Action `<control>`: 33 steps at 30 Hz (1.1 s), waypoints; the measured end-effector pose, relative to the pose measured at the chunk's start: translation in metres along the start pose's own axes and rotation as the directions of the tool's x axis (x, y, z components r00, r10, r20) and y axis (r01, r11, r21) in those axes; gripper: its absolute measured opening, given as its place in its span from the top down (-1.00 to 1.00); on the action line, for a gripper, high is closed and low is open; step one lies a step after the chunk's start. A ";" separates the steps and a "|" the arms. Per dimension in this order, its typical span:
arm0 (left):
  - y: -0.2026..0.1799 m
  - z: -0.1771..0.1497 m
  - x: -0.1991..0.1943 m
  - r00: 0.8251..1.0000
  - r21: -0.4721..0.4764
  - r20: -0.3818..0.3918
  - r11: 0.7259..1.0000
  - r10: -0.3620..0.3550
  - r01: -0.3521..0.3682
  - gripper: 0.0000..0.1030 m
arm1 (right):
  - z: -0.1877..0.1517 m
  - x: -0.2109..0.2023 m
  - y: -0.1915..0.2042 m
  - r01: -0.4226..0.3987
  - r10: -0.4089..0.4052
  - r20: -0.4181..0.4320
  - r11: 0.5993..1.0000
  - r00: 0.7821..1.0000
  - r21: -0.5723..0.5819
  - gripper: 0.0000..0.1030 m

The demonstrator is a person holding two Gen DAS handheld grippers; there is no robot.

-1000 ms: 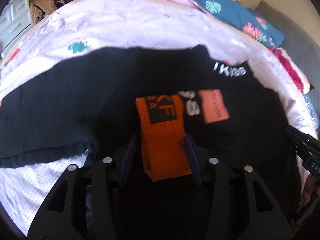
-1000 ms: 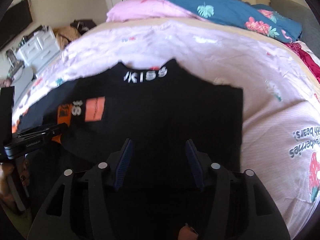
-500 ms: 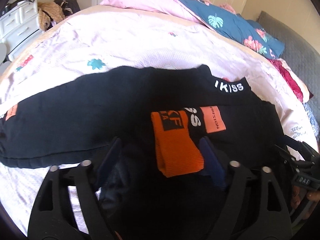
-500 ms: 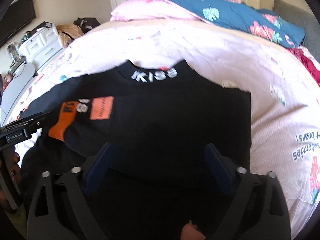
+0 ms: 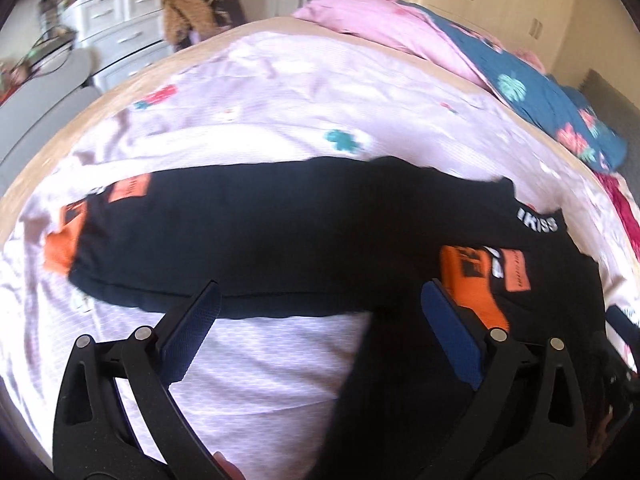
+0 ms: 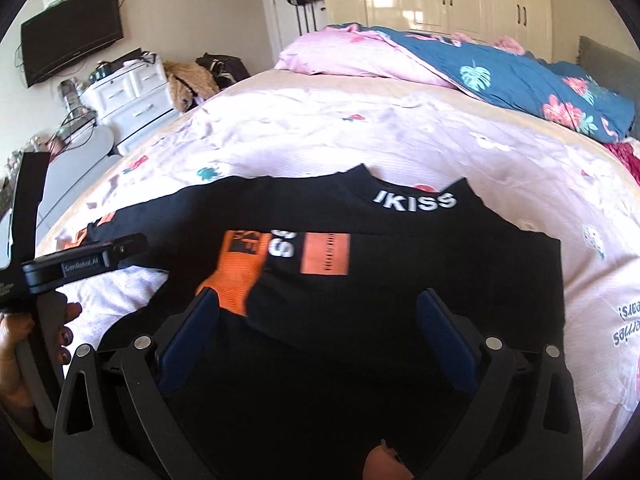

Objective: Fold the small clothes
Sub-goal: 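Lift the other orange cuff with the left tool and carry it across the body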

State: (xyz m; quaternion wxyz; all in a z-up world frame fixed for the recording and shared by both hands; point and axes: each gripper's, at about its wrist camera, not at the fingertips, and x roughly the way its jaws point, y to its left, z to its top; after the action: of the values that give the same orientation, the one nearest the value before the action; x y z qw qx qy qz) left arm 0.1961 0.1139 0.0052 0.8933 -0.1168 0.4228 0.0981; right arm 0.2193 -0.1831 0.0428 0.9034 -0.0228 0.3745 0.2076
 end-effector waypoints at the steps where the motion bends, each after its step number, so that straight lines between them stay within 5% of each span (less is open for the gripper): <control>1: 0.007 0.001 -0.001 1.000 -0.024 0.006 1.000 0.012 -0.011 -0.82 | 0.001 0.001 0.003 -0.001 0.001 -0.002 1.000 1.000 -0.004 -0.92; 7: 0.050 0.007 -0.004 0.997 -0.203 0.027 0.977 0.073 -0.066 -0.82 | 0.005 0.016 0.033 -0.014 0.013 -0.028 0.999 1.000 -0.030 -0.92; 21: 0.125 0.007 0.002 0.975 -0.412 -0.028 0.886 0.220 -0.212 -0.82 | 0.025 0.047 0.109 -0.109 0.105 -0.058 0.992 0.993 -0.066 -0.91; 33: 0.164 0.002 0.019 0.981 -0.506 -0.089 0.840 0.174 -0.195 -0.82 | 0.028 0.067 0.135 -0.183 0.175 -0.128 0.981 0.976 -0.059 -0.91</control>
State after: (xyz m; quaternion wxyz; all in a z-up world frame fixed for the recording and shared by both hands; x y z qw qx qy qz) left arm 0.1647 0.2728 -0.0291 0.8078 -0.3105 0.4085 0.2901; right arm 0.2275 -0.0305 0.0324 0.8550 -0.0334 0.4223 0.2993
